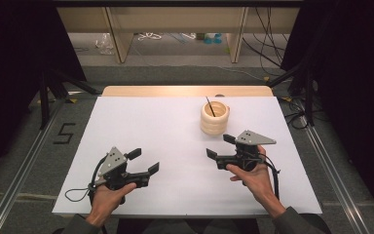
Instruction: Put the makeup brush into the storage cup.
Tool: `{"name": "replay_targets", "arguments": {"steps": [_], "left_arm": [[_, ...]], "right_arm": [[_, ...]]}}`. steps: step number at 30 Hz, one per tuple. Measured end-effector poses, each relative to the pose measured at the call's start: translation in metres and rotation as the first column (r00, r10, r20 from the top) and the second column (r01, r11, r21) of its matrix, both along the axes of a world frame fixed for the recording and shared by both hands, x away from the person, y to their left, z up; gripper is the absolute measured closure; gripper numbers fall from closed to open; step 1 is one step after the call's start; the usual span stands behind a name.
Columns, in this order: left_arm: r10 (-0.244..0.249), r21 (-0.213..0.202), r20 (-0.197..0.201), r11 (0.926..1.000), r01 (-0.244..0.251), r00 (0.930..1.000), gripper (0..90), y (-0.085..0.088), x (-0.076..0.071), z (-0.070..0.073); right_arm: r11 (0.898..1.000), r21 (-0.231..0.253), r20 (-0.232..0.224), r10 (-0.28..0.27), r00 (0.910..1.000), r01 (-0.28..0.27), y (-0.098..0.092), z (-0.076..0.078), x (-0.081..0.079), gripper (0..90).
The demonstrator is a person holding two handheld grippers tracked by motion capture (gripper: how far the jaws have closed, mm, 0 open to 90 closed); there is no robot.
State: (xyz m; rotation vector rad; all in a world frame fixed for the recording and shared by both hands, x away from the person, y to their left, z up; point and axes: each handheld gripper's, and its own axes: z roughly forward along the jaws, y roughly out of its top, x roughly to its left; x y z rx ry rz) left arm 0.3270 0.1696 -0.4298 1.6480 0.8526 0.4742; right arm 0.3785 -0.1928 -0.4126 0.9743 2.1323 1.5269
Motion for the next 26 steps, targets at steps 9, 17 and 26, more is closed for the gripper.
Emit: {"name": "replay_targets", "arguments": {"steps": [9,17,26], "left_arm": [[-0.011,0.012,0.011,0.9999,0.010,0.9999,17.0,0.0008,0.0008,0.0002],[-0.010,0.012,0.010,0.9999,0.010,0.9999,17.0,0.0007,0.0009,0.0001],[-0.010,0.011,0.010,0.9999,0.009,0.9999,17.0,0.0007,0.0009,0.0002]], "right_arm": [[1.000,0.009,0.004,0.012,0.9999,-0.012,0.0020,-0.0022,-0.0032,16.5],[1.000,0.011,0.001,0.014,0.9999,-0.014,0.0013,-0.0027,-0.0036,16.4],[1.000,0.002,0.004,0.009,0.9999,-0.009,-0.0001,-0.0036,-0.0033,16.5]]}}
